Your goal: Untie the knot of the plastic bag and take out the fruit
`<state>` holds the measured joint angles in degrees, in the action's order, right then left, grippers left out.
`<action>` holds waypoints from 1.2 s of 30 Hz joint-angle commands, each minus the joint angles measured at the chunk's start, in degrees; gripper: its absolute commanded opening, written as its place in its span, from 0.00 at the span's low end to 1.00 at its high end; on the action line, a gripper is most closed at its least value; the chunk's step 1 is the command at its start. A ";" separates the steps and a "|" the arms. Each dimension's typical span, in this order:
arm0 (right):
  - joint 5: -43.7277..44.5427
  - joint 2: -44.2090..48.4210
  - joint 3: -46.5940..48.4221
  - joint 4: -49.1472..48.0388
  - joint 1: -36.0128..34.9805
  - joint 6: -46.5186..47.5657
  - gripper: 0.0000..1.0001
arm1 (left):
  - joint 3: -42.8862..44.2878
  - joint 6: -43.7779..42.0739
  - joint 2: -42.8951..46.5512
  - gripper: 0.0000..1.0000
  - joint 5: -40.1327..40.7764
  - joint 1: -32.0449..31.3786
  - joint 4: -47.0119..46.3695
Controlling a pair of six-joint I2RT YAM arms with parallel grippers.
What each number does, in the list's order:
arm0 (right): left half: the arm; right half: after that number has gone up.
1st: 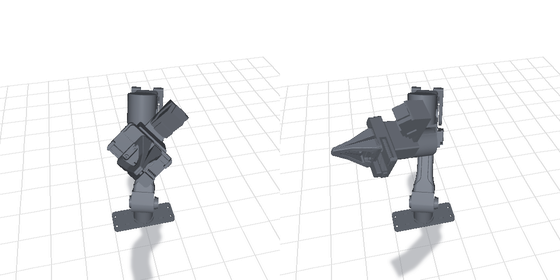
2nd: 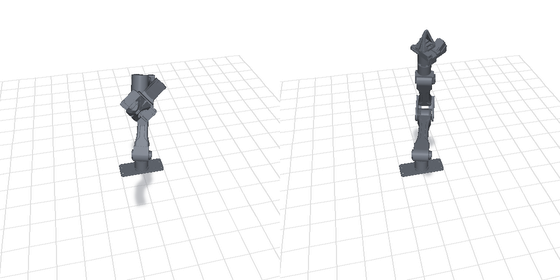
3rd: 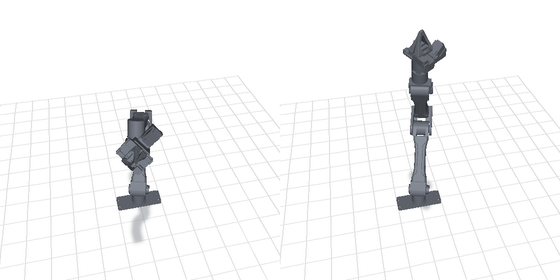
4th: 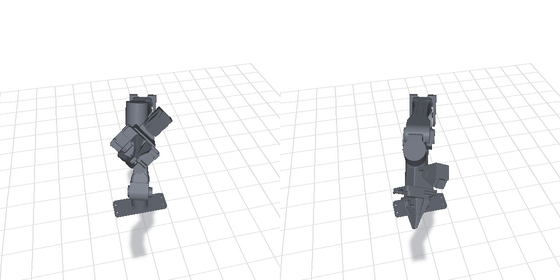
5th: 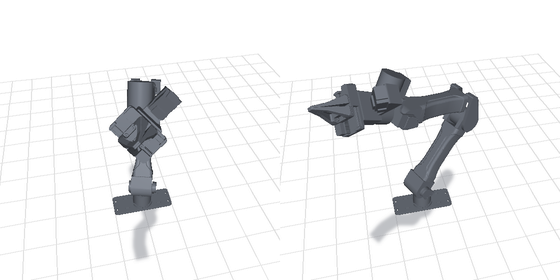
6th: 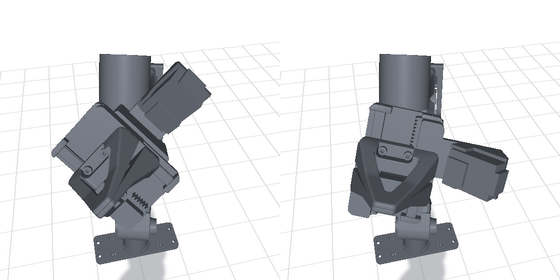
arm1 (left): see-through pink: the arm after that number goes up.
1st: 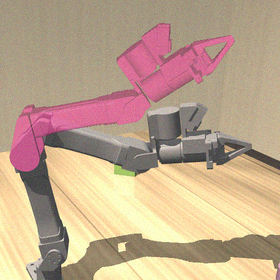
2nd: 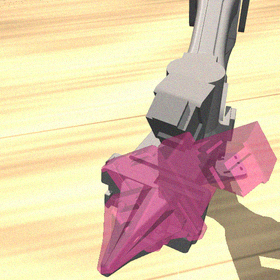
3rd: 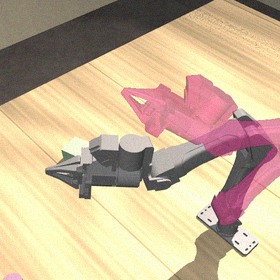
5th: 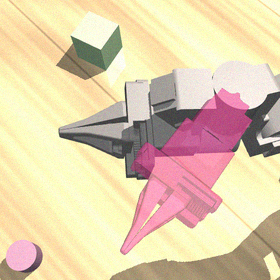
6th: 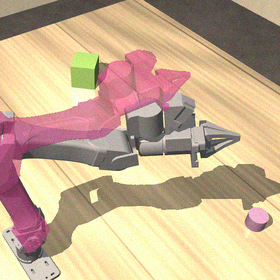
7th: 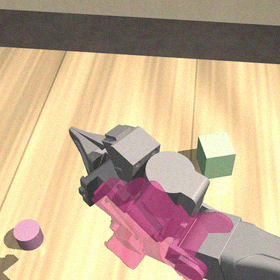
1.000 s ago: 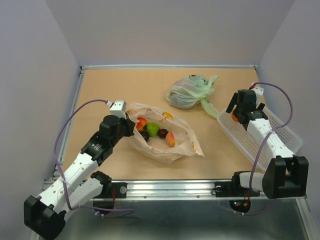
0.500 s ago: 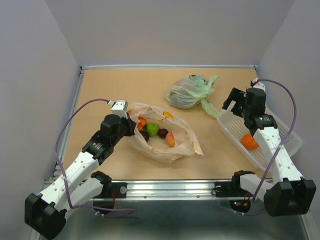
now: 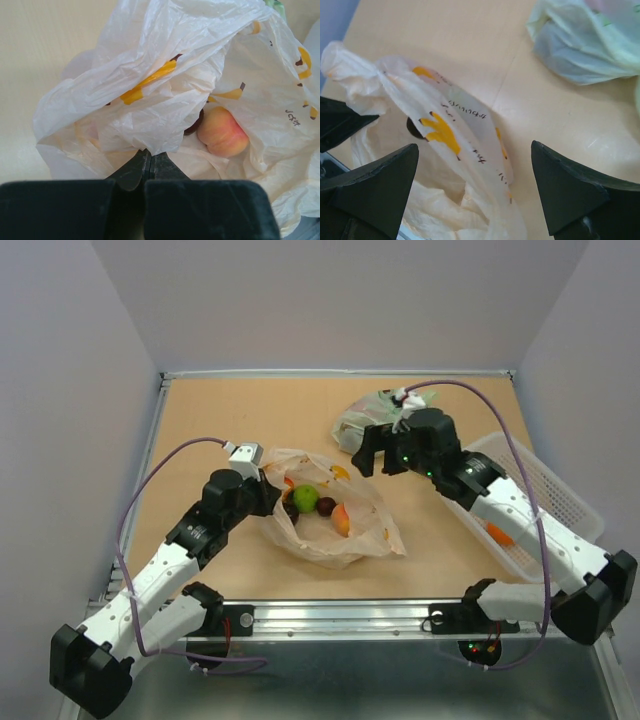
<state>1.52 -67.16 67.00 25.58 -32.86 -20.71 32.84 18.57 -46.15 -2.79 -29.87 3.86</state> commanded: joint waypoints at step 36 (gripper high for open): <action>33.81 -30.93 -0.02 4.74 -28.22 1.20 0.82 | -0.41 7.09 1.15 0.00 -8.64 0.07 6.96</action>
<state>30.39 -97.65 68.36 28.12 -61.82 -17.56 33.10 25.96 -46.17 -10.96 -29.87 13.50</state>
